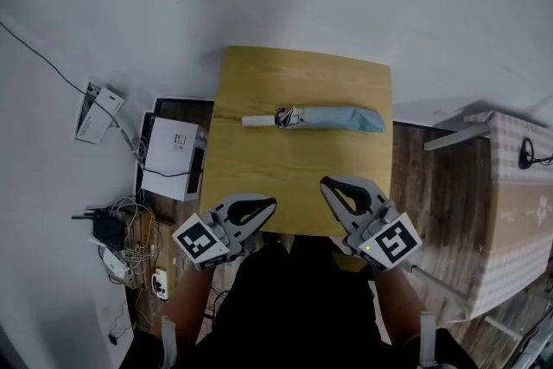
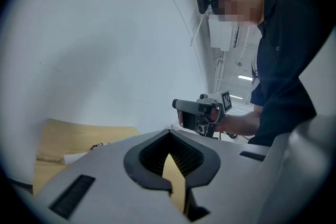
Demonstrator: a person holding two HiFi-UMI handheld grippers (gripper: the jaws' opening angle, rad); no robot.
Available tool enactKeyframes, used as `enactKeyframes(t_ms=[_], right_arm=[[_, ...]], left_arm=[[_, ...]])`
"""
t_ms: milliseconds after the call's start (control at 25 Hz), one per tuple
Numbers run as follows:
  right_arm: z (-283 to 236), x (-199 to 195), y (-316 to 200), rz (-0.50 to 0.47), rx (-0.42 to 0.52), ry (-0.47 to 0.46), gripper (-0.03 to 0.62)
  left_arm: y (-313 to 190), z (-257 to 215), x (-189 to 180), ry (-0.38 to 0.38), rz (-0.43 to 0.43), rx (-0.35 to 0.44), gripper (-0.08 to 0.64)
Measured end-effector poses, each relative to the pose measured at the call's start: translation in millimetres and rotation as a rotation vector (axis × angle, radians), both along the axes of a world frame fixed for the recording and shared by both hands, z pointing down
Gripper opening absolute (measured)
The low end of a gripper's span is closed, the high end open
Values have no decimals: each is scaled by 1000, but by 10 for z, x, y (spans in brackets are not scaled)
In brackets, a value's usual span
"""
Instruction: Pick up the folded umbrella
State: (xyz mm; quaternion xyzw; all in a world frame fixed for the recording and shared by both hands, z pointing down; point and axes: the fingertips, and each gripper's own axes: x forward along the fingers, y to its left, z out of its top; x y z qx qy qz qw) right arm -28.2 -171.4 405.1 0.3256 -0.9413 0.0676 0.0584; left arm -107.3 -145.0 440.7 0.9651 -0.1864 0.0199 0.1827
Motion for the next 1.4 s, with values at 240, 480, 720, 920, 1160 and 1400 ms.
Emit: enactKeyframes(t_ms=[240, 480, 720, 920, 1160, 1400], right_arm=[[61, 186, -440, -15, -32, -80, 21], [181, 304, -725, -68, -68, -133, 21], [455, 327, -1022, -50, -106, -108, 20], [577, 328, -1211, 49, -125, -109, 20], [937, 350, -1234, 110, -220, -69, 20], [1156, 288, -1287, 106, -268, -83, 20]], left_arm=[[-486, 4, 235, -113, -38, 70, 9], [-879, 98, 371, -250, -73, 84, 9], [-1314, 336, 475, -327, -13, 103, 32], [-1681, 850, 349, -456, 86, 119, 121], [-1932, 1792, 93, -858, 289, 215, 229], [-2064, 2472, -94, -1038, 421, 185, 278]])
